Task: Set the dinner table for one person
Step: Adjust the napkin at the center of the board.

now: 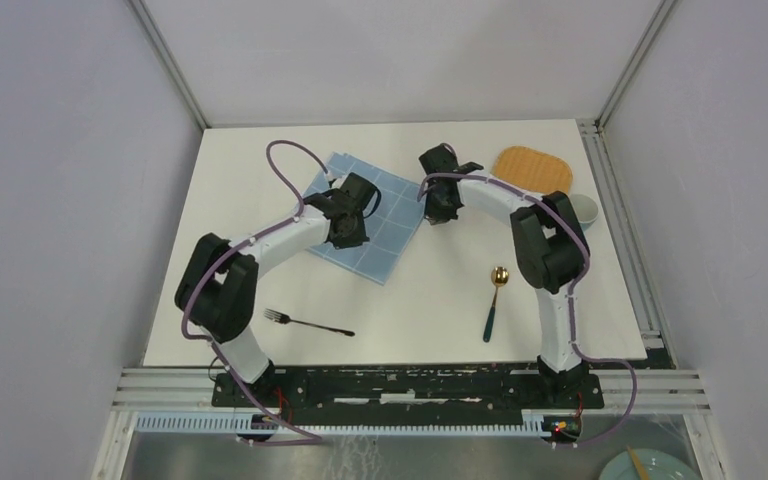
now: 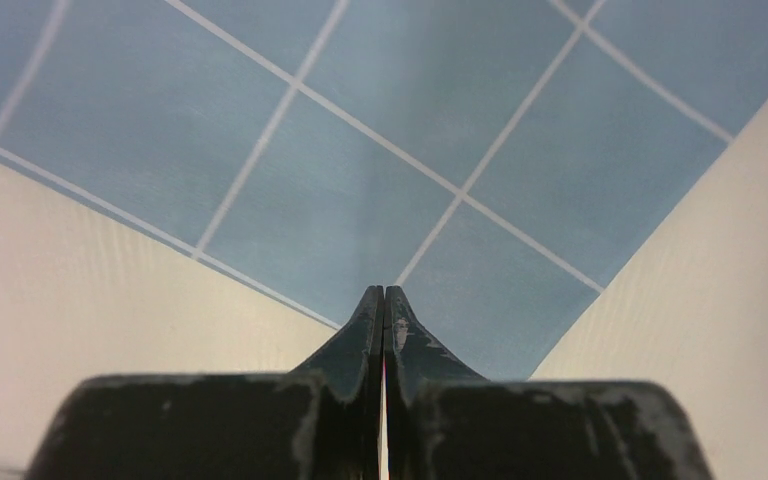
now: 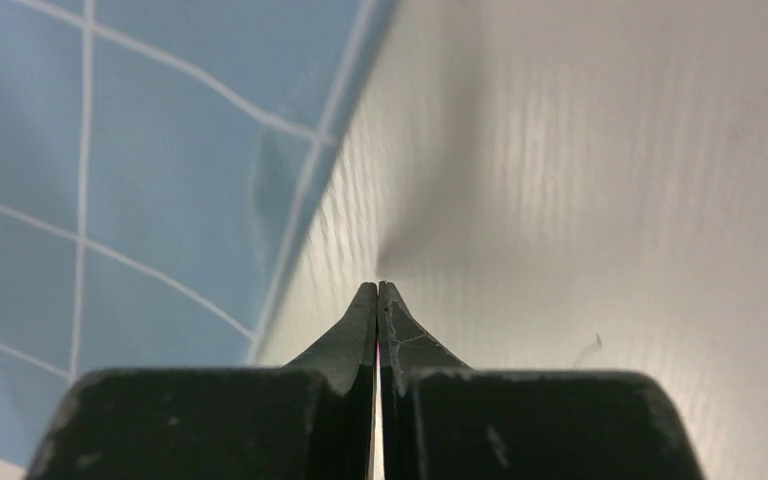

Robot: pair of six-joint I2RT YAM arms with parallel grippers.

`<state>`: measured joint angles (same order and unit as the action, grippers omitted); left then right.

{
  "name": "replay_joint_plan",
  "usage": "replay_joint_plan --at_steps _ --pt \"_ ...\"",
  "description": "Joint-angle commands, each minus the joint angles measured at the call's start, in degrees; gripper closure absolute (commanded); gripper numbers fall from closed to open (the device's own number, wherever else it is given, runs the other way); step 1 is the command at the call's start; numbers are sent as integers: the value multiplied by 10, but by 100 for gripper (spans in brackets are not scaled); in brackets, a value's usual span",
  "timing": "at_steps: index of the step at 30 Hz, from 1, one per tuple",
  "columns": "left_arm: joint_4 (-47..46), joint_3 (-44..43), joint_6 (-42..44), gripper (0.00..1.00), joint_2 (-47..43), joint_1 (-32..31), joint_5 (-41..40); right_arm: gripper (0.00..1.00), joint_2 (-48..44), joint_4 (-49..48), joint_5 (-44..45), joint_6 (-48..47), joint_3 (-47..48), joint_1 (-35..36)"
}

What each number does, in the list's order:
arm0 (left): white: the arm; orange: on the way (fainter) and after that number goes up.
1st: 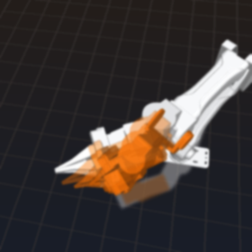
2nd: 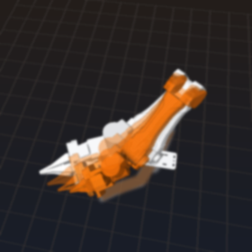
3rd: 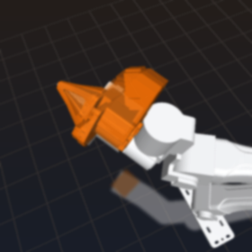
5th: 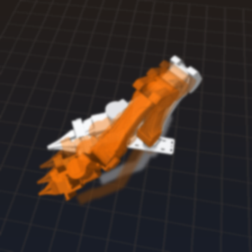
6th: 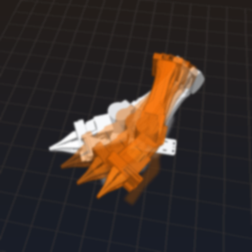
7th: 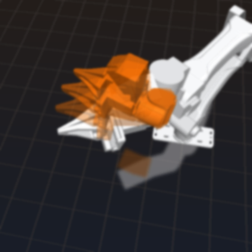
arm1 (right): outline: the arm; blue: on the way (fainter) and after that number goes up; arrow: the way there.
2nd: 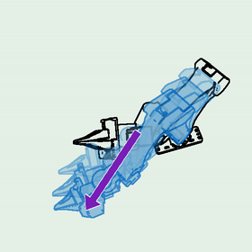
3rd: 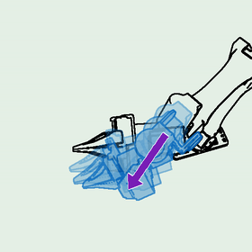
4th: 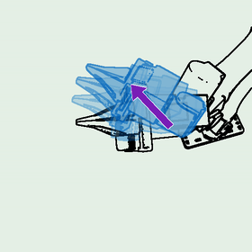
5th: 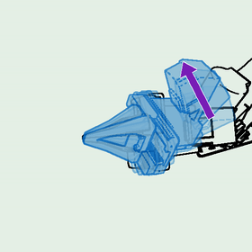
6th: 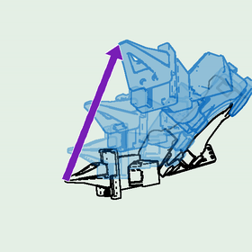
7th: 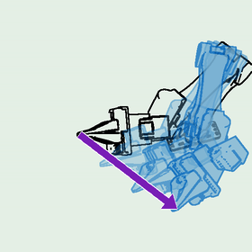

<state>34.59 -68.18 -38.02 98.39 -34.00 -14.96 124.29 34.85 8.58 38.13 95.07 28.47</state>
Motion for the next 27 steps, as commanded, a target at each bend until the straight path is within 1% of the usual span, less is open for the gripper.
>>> replay_joint_plan --at_steps 1,3,6,9,13,19,23,25,27 --pt "-62 -3 41 98 -43 34 -78 100 -132 -78 -16 -21 -97 6" --pt "-76 -1 61 98 -31 66 -81 100 -163 -77 -19 -22 -119 9" --pt "-75 -15 86 98 10 104 -81 100 -186 -69 -25 -21 -140 13" --pt "-76 -29 98 98 45 130 -70 99 -187 -75 -25 -18 -157 15" --pt "-88 -40 106 98 73 142 -64 100 -162 -77 -27 -15 -153 16" --pt "-94 -59 118 98 102 155 -81 100 -142 -85 -35 -9 -144 21" --pt "-95 -65 119 98 104 163 -98 100 -143 -94 -49 -15 -134 30" --pt "-97 -63 117 98 97 164 -124 100 -134 -83 -46 -16 -123 32" --pt "-106 -57 122 98 94 169 -128 100 -117 -63 -41 -16 -107 32"
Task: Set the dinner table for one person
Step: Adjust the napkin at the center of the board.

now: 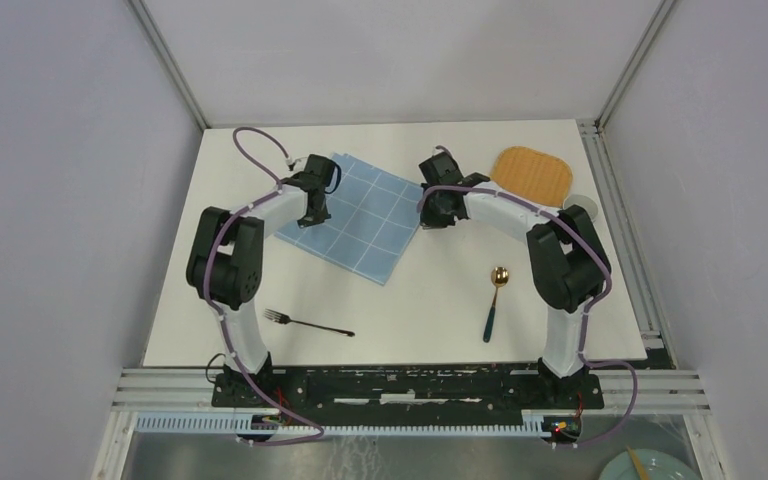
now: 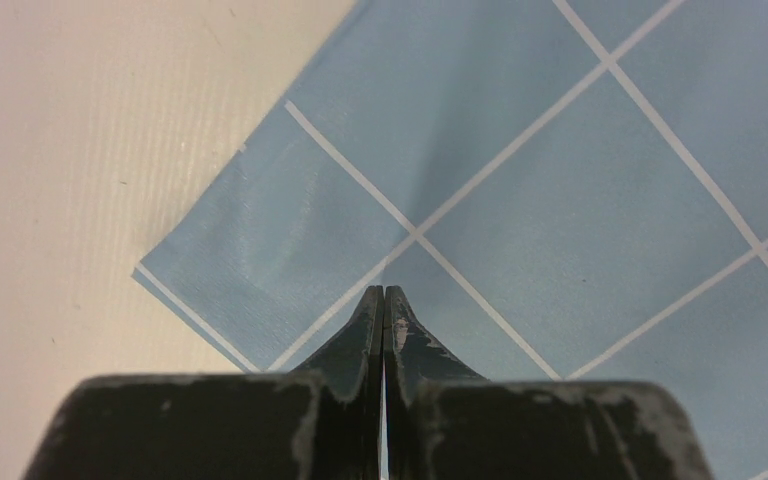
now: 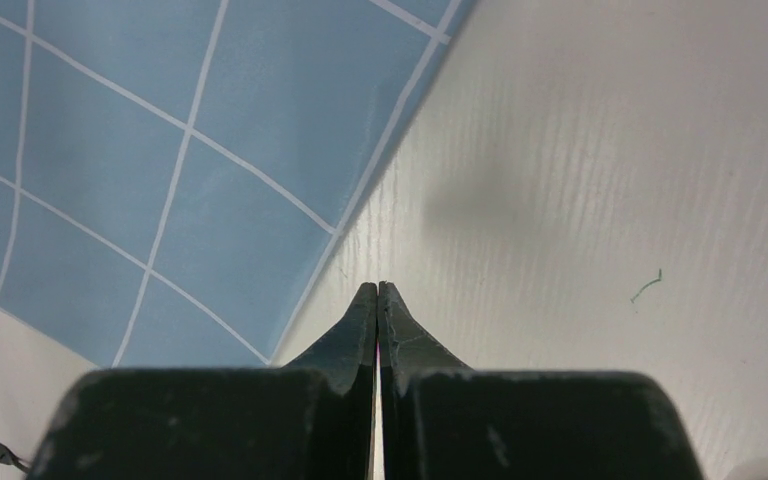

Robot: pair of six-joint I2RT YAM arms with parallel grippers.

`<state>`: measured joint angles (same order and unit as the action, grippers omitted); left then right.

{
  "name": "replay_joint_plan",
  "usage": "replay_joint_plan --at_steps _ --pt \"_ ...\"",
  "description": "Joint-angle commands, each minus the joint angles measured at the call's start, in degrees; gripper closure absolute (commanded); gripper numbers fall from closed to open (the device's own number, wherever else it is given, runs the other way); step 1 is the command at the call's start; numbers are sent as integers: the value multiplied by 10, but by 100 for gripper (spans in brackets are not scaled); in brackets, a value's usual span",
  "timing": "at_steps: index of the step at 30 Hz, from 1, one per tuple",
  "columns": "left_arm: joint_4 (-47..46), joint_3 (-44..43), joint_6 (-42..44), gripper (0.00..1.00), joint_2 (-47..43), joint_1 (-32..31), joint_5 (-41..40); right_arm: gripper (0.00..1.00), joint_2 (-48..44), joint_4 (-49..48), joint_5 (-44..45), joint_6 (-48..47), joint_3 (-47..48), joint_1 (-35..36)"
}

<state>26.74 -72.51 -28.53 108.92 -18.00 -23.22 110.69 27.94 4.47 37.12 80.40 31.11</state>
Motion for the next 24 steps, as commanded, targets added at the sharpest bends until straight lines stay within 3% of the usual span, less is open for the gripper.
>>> replay_joint_plan --at_steps 1,11,24 --pt "-26 -17 28 98 -7 15 -44 100 24 9 2 -6 43 6" --pt "29 -53 15 98 58 27 -27 100 83 21 -4 3 100 6" --pt "94 -58 11 98 62 8 81 100 196 63 -11 -14 250 5"
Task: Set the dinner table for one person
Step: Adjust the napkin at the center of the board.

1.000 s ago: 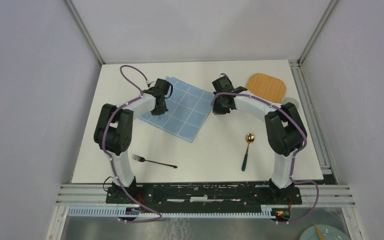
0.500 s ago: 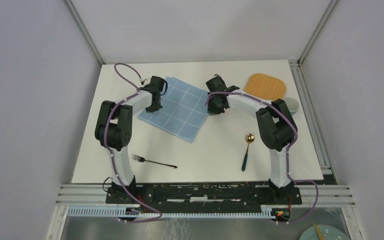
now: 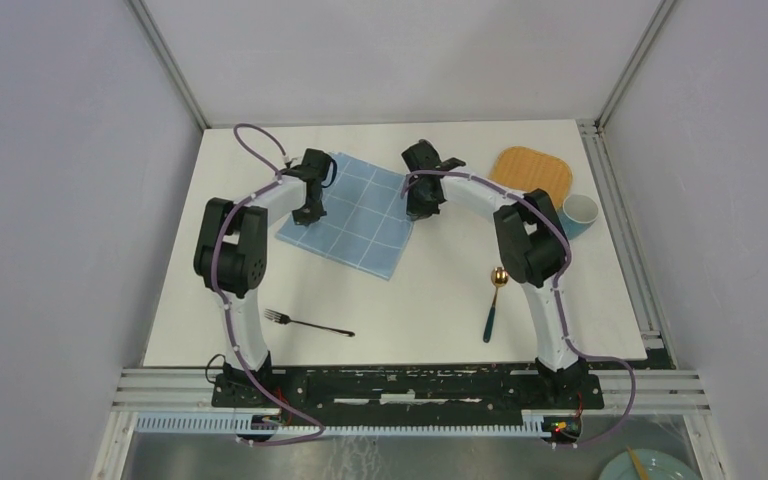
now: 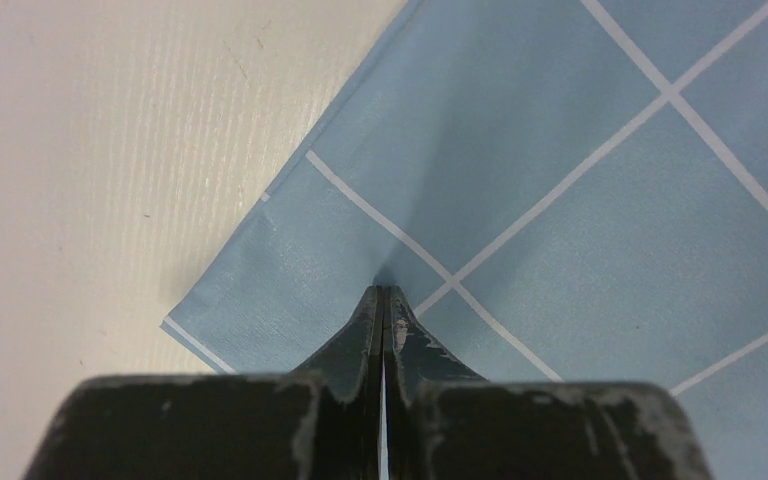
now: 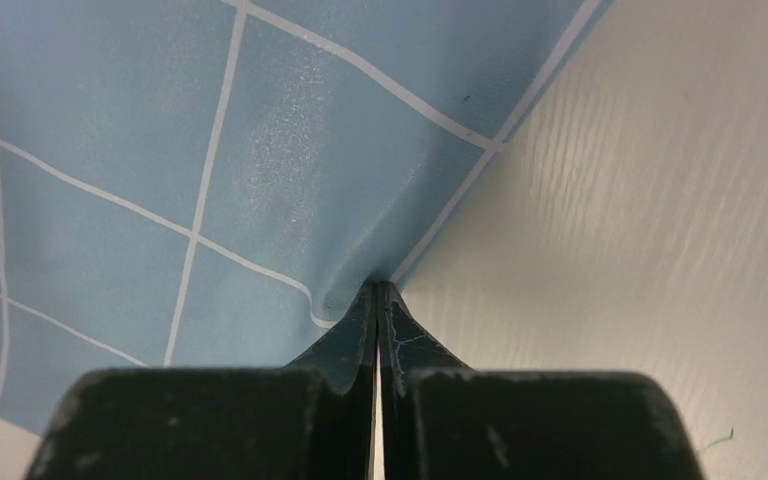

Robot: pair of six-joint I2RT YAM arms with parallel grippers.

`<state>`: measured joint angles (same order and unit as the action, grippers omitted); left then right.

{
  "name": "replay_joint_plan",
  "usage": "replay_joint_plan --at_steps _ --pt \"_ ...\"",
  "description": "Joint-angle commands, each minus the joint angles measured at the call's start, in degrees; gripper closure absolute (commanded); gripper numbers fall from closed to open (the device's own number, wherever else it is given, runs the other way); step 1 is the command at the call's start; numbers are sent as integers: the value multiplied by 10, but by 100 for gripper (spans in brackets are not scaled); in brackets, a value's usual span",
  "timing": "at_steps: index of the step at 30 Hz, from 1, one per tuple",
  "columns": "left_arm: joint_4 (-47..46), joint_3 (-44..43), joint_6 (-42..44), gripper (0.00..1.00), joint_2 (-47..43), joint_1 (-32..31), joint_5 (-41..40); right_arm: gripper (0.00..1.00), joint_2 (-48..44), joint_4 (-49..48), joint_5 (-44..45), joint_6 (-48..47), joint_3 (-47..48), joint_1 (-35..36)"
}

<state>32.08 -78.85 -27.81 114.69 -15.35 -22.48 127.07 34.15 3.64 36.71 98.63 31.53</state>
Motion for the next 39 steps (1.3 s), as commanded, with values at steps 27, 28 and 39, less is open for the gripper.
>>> replay_joint_plan --at_steps 27,28,39 --pt "76 20 -33 98 -127 -109 56 77 -226 -80 -12 -9 -185 -5" --pt "76 18 -32 98 -130 -108 52 73 -244 -90 -22 -8 -207 -5" --pt "54 35 -32 98 -150 -83 57 64 -276 -161 -91 41 -308 -6"
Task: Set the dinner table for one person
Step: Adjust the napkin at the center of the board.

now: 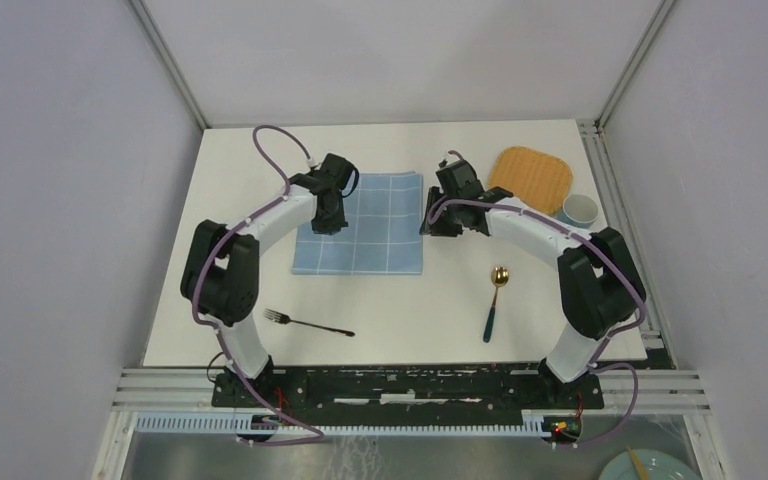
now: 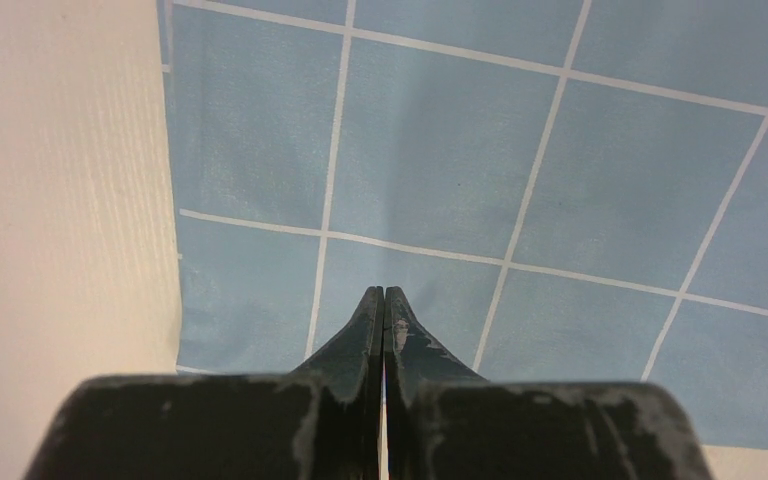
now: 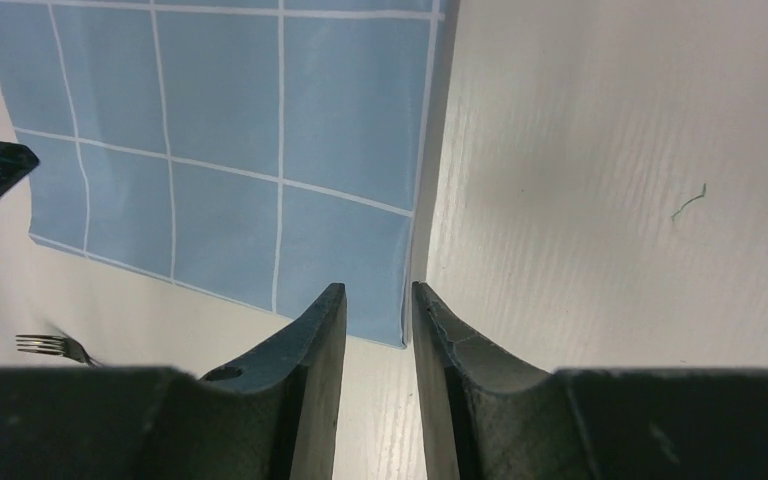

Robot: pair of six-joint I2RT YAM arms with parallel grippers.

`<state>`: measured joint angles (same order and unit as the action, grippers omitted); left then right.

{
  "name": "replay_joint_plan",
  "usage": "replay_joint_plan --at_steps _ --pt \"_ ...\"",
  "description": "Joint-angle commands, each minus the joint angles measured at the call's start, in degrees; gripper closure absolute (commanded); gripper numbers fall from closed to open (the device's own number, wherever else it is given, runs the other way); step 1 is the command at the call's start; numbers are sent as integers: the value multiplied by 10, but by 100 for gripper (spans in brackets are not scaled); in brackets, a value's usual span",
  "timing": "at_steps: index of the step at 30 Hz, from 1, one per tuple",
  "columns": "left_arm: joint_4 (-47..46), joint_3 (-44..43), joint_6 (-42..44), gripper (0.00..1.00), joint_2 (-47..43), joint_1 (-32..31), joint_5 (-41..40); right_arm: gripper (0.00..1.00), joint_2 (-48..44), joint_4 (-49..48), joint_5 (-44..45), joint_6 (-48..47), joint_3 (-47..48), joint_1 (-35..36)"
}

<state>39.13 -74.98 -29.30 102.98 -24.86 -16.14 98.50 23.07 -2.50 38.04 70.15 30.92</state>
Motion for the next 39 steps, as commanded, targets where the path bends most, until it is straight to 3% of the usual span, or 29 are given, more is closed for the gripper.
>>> replay_joint_plan --at_steps 1,9,32,34,37,39 --pt "-23 3 -17 98 -35 18 -6 64 13 -53 -29 30 -26 1" --pt "-48 37 -16 98 -37 56 -1 62 36 -60 -15 25 -39 0" --pt "-47 31 -9 98 -33 67 9 59 150 -84 -63 52 24 -2" --pt "-47 31 -9 98 -34 69 6 65 156 -78 -69 50 29 -1" --pt "-47 32 -8 98 -33 70 6 100 159 -65 -66 51 34 -1" --pt "-47 31 -8 98 -32 71 6 100 157 -50 -55 50 37 -1"
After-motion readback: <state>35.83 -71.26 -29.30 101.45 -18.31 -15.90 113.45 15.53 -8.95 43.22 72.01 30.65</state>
